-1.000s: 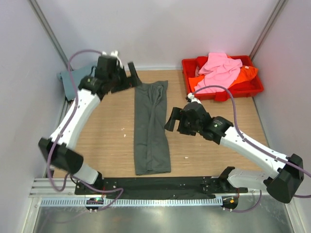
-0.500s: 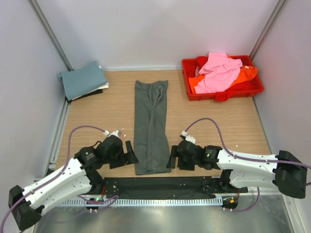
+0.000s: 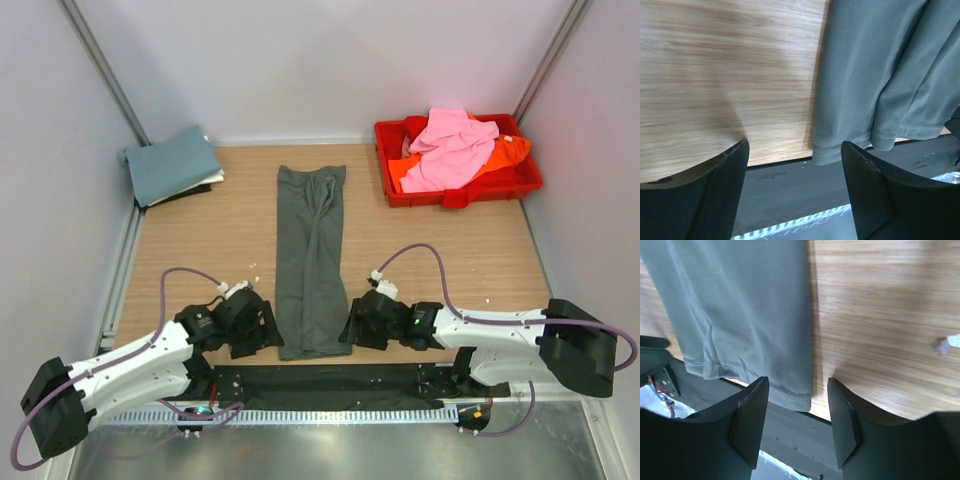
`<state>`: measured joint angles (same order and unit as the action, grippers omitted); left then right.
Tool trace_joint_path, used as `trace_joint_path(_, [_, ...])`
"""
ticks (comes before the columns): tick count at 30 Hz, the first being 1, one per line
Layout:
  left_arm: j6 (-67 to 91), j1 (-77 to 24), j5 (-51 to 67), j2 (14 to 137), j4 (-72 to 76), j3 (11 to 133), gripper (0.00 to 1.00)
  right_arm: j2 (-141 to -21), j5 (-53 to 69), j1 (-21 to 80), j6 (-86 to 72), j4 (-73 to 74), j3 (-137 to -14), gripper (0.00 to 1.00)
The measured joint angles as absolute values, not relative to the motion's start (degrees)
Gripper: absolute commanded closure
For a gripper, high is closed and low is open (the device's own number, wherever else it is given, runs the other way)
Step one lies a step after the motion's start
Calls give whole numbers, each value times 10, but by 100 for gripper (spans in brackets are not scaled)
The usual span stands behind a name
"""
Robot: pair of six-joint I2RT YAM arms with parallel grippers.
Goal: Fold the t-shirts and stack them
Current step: Fold the tshirt
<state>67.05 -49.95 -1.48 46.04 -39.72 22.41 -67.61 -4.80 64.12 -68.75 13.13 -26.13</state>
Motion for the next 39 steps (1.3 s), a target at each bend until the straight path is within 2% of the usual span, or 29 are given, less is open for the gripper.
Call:
trace_joint_path(2, [683, -512, -14, 467, -383, 219, 27, -679, -47, 642, -693, 116, -256, 46])
trace_joint_path(6, [705, -541, -16, 482, -348, 215, 33, -682, -47, 644, -696, 102, -251, 55])
trace_joint_path(7, [710, -547, -16, 485, -339, 213, 37, -685, -47, 644, -696, 100, -251, 58])
trace_joint_path(8, [716, -552, -17, 487, -331, 211, 48, -686, -47, 645, -696, 98, -250, 64])
trace_joint_path(10, [723, -558, -21, 493, -318, 206, 59, -688, -47, 645, -697, 95, -247, 69])
trace_joint_path(13, [731, -563, -24, 499, -308, 200, 65, -688, -47, 645, -698, 90, -241, 75])
trace_joint_path(16, [731, -564, -25, 504, -301, 200, 65, -687, -47, 646, -702, 83, -236, 78])
trace_joint_path(21, [730, -570, -24, 510, -283, 201, 50, -682, -48, 646, -704, 78, -229, 80])
trace_joint_path(24, [731, -580, -26, 519, -271, 203, 54, -678, -48, 646, -704, 79, -227, 81])
trace_joint_path(27, [735, -595, -31, 529, -262, 203, 69, -676, -48, 646, -704, 82, -226, 81])
trace_joint_path(28, [735, -598, -32, 532, -261, 203, 83, -673, -49, 646, -704, 83, -225, 83])
trace_joint_path(30, [737, -604, -35, 538, -259, 203, 98, -669, -49, 646, -704, 83, -224, 85])
trace_joint_path(34, [737, -609, -39, 541, -260, 203, 100, -661, -50, 646, -706, 85, -217, 97])
trace_joint_path(39, [748, -615, -44, 521, -264, 199, 100, -639, -51, 652, -712, 93, -206, 99])
